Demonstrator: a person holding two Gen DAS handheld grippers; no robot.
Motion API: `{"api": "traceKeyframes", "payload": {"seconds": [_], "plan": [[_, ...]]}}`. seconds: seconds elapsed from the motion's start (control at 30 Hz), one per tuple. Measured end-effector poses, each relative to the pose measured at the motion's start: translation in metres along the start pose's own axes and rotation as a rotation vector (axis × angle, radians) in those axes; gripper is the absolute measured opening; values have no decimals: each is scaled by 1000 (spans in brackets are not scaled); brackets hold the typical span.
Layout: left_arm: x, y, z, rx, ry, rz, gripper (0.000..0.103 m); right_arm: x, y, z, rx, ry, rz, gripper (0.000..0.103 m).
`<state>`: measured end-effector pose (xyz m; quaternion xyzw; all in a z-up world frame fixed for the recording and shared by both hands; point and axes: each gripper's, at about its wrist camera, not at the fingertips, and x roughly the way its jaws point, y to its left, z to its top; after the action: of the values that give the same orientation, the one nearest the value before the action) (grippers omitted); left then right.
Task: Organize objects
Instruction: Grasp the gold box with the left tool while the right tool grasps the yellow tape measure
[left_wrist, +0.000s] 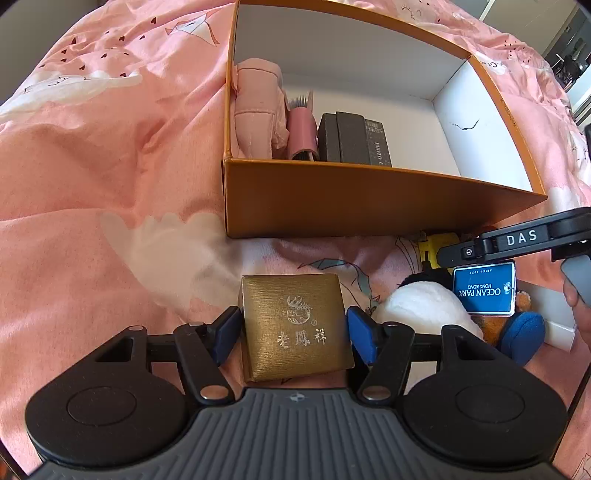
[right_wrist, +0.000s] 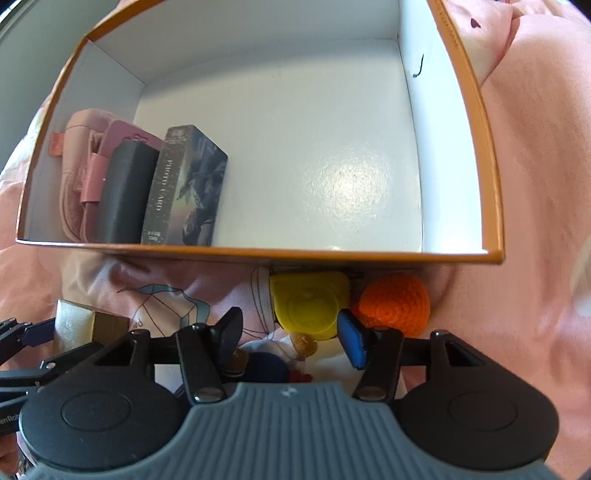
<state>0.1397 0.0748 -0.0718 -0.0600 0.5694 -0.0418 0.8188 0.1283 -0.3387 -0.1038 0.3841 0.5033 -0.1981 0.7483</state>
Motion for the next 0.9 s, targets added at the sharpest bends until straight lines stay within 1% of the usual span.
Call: {"api": "traceKeyframes", "payload": {"seconds": [0.17, 0.23, 0.3, 0.33, 0.4, 0.47, 0.57, 0.73, 0.8, 0.87, 0.9], "plan": [[-1, -2, 0, 8, 0, 7, 73, 4, 8, 13, -34, 37, -61, 60], [-1, -2, 0, 13, 0, 7, 73, 8, 11, 18, -39, 69, -75, 61], [0, 0, 0, 12, 1, 2, 73, 11, 17, 21, -63, 95, -95, 65], [0, 1, 0, 11, 1, -2, 73, 12, 20, 22, -79, 108, -107, 65], [0, 3, 0, 4, 1, -12, 73, 14, 26, 24, -95, 113, -122, 69], [0, 5, -1, -7, -1, -19, 75, 19, 27, 25, -93, 106, -144, 70], [0, 5, -3, -6, -2, -22, 77, 27, 24, 25, -61, 97, -143, 70], [-2, 5, -6, -10, -13, -24, 79, 27, 23, 17, -36, 56, -127, 70], [-1, 6, -7, -26, -1, -22, 83, 29, 22, 14, -37, 60, -126, 69], [-1, 5, -9, -22, -2, -17, 84, 37, 19, 10, -18, 102, -119, 69], [-2, 5, -10, -28, -6, -16, 84, 40, 18, 7, -16, 106, -118, 68]]}}
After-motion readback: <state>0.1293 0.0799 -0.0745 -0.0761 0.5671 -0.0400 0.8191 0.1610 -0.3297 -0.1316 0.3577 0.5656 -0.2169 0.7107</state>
